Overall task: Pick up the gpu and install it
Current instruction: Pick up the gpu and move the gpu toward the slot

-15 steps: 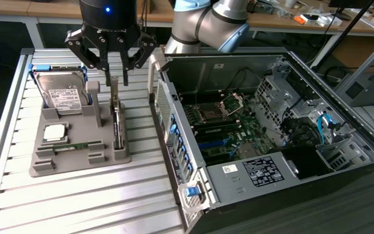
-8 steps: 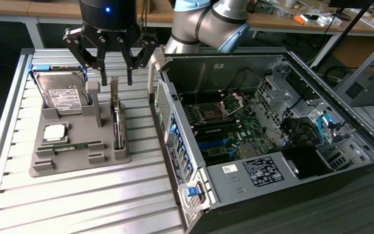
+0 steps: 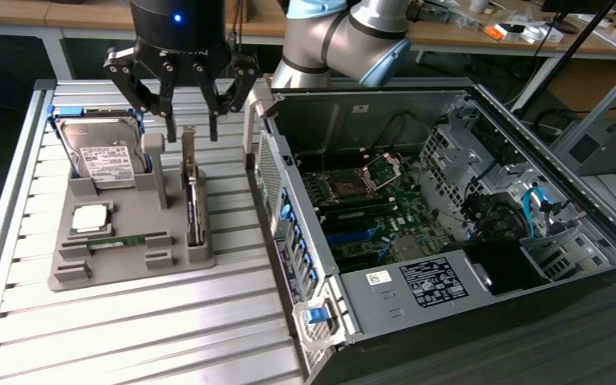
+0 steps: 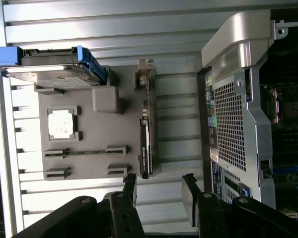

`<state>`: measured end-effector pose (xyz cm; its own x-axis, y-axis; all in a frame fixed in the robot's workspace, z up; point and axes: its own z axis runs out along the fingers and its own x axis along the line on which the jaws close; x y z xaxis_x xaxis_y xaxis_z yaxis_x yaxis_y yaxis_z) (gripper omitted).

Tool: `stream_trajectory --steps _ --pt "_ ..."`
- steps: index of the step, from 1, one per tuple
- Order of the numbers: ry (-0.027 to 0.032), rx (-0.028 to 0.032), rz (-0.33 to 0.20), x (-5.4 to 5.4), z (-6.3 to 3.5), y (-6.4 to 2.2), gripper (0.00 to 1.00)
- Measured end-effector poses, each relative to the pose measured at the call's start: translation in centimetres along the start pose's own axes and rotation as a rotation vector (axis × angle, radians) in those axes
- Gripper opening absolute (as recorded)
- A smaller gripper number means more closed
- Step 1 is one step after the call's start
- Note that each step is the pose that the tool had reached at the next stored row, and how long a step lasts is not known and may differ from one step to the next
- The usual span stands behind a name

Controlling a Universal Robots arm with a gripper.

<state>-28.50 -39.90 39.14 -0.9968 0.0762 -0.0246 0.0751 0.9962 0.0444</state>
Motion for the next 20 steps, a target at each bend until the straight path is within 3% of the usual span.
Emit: stream_trajectory --steps 20 --pt "0.0000 0.0000 0.000 0.2 1.10 -0.06 0.50"
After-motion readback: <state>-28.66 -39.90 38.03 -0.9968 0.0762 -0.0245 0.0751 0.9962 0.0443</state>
